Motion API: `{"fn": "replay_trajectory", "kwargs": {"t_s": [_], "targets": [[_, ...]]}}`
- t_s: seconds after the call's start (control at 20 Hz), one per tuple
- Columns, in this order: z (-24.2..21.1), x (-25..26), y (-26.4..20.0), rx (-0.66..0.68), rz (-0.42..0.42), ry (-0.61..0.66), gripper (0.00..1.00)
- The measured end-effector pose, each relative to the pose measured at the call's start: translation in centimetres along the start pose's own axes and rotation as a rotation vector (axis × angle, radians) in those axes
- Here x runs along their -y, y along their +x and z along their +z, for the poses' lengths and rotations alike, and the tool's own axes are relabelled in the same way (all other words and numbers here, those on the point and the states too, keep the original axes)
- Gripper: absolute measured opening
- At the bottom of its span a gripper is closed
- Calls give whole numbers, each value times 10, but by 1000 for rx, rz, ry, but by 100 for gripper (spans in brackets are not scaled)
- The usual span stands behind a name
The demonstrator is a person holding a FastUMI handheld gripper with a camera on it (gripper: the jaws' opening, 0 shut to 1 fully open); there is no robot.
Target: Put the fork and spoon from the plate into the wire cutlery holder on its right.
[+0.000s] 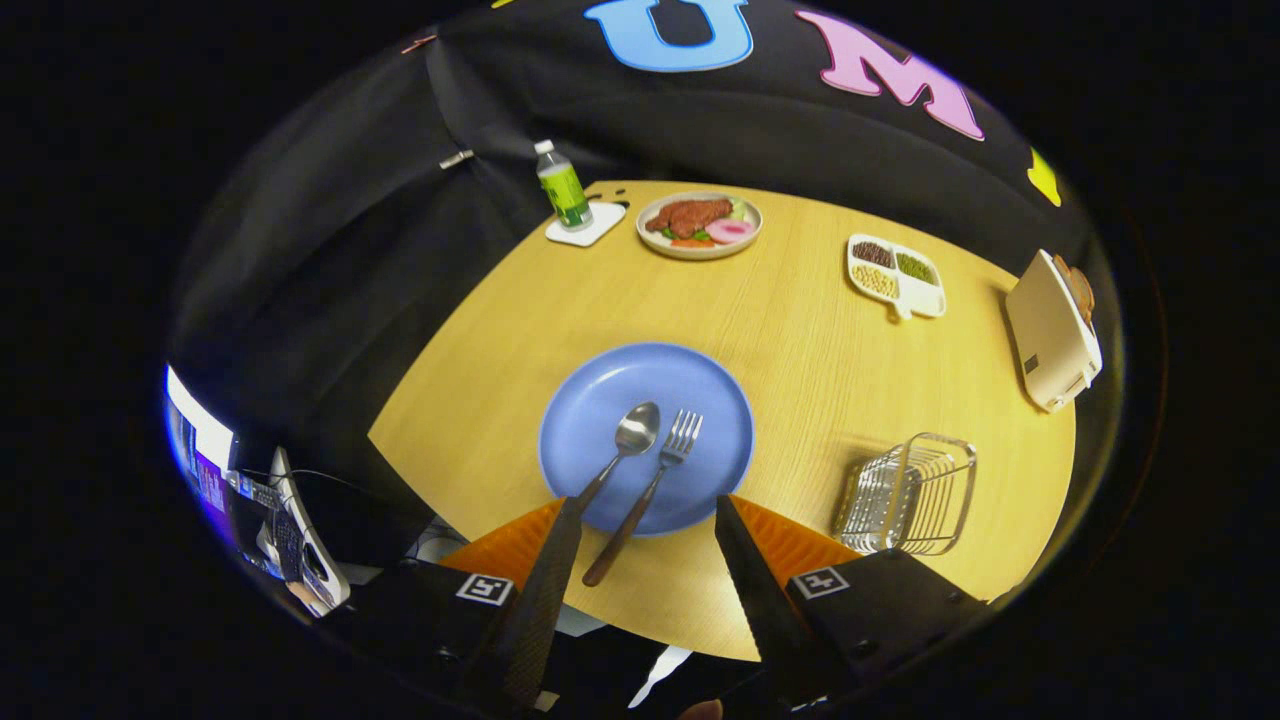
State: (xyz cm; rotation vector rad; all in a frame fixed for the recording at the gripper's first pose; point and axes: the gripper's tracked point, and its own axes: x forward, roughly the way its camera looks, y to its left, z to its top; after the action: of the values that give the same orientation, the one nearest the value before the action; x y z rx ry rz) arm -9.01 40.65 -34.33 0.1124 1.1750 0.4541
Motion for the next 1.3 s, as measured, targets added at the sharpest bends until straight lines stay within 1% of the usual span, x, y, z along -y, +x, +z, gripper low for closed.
{"fn": "replay_trajectory", "kwargs": {"t_s": [0.05,0.15,0.2,0.25,0.35,0.4,0.45,0.6,0.7,0.85,0.9,1.1,1.2,1.3], "targets": [[-4,3,12,-26,-18,3,85],[-15,3,36,-75,-41,20,75],[-20,3,45,-93,-48,22,72],[-27,5,53,-107,-62,19,72],[-34,5,67,-134,-75,27,64],[-37,5,73,-148,-79,33,57],[-39,5,77,-158,-80,46,54],[-39,4,90,-182,-86,87,52],[-47,5,96,-209,-89,121,28],[-46,9,97,-212,-92,162,14],[-45,12,95,-204,-92,184,11],[-33,23,78,-154,-94,249,9],[-21,25,61,-124,-65,278,9],[-5,27,36,-79,-35,269,9]]}}
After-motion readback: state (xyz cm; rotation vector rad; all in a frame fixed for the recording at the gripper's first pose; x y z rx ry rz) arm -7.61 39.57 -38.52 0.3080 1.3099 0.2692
